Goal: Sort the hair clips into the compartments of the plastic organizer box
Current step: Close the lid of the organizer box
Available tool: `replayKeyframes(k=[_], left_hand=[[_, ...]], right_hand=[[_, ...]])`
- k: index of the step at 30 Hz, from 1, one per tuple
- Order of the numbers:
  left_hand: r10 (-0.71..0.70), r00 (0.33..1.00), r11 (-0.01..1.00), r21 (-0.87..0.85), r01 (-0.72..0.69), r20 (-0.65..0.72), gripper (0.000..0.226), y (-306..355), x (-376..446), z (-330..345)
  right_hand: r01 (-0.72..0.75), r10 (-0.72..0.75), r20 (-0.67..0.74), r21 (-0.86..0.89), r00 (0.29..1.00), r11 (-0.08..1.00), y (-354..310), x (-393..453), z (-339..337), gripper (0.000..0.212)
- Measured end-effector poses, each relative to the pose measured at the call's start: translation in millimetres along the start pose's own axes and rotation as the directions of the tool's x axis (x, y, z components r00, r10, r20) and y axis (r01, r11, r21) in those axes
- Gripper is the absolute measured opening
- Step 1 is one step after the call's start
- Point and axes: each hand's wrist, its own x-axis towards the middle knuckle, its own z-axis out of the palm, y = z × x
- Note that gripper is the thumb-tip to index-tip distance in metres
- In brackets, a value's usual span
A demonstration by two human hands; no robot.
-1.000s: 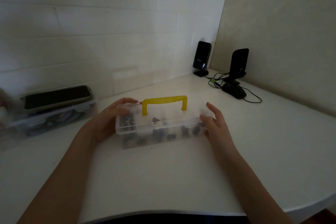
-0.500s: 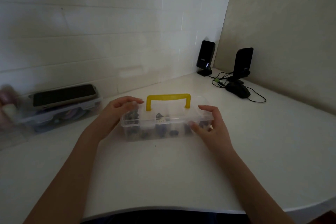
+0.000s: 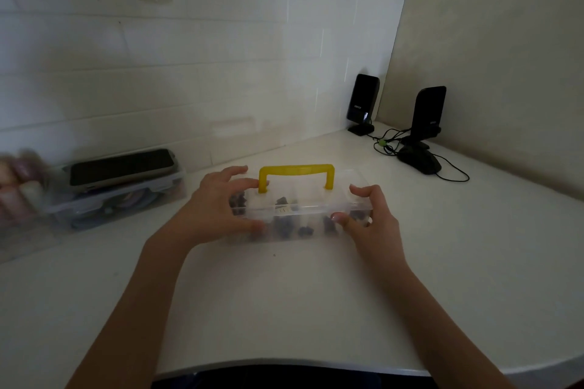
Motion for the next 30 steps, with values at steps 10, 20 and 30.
replayKeyframes(k=[10,20,30], left_hand=[[-0.052,0.997,0.981,0.183,0.062,-0.056,0.104,6.1,3.7,2.3],[-0.157,0.975,0.743,0.631,0.221,-0.157,0.073,10.3,19.1,22.2],[-0.205,0.898,0.663,0.62,0.419,-0.388,0.067,-30.0,57.8,19.2]], right_hand=[[0.013,-0.012,0.032,-0.029,0.999,0.999,5.4,22.3,14.3,0.039],[0.05,-0.043,0.071,-0.095,0.997,0.994,6.5,84.7,63.9,0.043],[0.082,-0.075,0.101,-0.06,0.992,0.995,10.8,137.3,121.8,0.044]])
